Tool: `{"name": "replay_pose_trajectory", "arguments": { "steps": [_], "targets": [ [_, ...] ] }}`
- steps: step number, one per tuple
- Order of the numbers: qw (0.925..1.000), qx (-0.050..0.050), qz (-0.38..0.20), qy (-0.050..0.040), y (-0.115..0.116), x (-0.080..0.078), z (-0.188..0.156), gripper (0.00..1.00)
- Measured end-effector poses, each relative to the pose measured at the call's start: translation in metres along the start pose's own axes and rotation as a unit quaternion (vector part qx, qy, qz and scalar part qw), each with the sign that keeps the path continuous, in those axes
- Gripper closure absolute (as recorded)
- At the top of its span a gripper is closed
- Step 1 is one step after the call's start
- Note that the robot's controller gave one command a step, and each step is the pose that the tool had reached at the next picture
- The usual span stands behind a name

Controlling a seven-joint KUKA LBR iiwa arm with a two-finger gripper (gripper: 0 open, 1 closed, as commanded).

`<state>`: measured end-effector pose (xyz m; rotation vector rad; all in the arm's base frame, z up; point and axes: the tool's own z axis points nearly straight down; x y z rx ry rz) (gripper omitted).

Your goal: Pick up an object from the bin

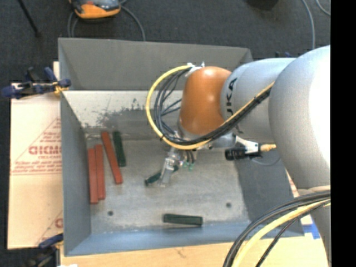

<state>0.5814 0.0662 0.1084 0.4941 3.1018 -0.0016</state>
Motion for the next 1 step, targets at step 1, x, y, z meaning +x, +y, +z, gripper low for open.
{"name": "replay_pose_trajectory", "arguments": {
  "steps": [1],
  "targets": [
    [0.9784,-0.002,0.207,-0.0018,-0.0153,0.0478,0.0367,1.00]
  ]
}}
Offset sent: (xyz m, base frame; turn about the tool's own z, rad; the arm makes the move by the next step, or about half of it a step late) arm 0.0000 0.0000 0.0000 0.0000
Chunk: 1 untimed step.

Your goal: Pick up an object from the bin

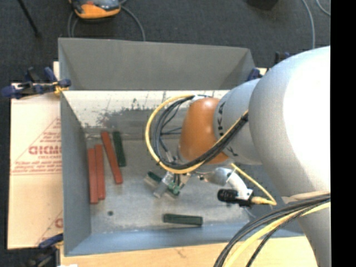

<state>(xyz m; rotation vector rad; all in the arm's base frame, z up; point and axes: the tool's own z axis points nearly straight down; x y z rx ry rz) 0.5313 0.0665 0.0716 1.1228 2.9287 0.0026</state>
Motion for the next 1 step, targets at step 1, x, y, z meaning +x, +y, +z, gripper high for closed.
{"name": "replay_pose_trajectory", "arguments": {
  "steps": [1],
  "targets": [
    [1.0000,0.000,0.000,0.0000,0.0000,0.0000,0.0000,1.00]
  ]
}}
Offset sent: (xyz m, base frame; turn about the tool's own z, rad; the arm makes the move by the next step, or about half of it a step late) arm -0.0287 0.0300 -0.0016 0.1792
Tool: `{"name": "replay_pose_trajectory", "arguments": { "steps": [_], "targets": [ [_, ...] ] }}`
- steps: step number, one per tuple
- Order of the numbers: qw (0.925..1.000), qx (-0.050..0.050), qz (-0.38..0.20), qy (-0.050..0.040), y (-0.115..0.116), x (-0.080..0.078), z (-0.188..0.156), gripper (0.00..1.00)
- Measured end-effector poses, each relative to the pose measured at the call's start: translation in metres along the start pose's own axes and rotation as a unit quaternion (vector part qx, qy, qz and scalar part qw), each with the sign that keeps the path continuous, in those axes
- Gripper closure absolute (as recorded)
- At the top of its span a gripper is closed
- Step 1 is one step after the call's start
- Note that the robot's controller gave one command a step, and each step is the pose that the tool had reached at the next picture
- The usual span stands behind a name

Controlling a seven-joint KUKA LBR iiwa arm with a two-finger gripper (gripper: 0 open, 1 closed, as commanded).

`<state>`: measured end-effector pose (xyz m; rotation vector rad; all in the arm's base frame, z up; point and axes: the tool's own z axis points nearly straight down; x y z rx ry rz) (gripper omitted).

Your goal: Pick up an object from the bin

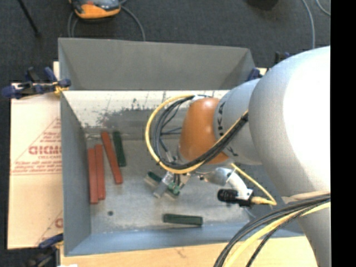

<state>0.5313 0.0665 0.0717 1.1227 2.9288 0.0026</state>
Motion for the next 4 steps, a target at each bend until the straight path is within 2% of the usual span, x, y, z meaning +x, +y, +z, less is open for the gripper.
{"name": "replay_pose_trajectory", "arguments": {
  "steps": [1,2,3,4],
  "targets": [
    [0.9979,0.000,0.065,-0.0012,0.001,0.024,0.000,1.00],
    [0.9980,0.003,0.063,0.0028,0.034,-0.003,-0.048,1.00],
    [0.9972,0.001,0.074,0.0001,-0.001,-0.008,-0.079,1.00],
    [0.9954,0.006,0.096,0.0022,0.004,0.007,-0.126,1.00]
  ]
}}
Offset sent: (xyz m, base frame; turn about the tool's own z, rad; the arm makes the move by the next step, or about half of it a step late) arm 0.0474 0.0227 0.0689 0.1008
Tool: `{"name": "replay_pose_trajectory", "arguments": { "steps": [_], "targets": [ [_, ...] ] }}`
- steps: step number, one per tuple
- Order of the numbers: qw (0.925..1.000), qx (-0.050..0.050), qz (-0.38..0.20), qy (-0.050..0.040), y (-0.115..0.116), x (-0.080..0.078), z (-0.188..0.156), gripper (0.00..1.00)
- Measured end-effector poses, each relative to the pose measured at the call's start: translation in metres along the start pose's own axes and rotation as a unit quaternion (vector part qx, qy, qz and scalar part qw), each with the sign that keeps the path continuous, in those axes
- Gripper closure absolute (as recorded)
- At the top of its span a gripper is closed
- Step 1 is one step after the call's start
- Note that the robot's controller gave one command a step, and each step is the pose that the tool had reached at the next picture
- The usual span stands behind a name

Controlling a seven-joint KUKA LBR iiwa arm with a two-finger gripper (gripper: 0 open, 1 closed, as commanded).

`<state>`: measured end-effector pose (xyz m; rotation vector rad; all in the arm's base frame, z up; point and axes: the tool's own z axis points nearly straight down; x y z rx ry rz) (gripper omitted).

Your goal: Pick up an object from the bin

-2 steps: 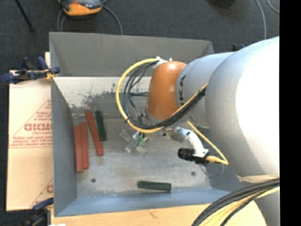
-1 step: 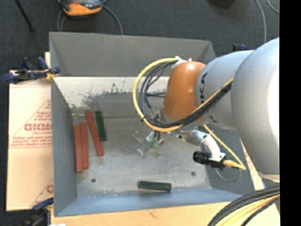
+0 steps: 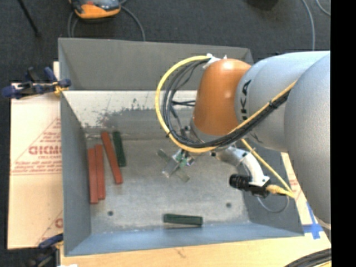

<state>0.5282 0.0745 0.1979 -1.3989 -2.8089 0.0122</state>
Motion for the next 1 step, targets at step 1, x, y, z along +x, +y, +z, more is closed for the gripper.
{"name": "replay_pose_trajectory", "arguments": {
  "steps": [1],
  "targets": [
    [0.9999,-0.011,0.011,-0.0019,-0.0098,0.0081,-0.0204,1.00]
  ]
}}
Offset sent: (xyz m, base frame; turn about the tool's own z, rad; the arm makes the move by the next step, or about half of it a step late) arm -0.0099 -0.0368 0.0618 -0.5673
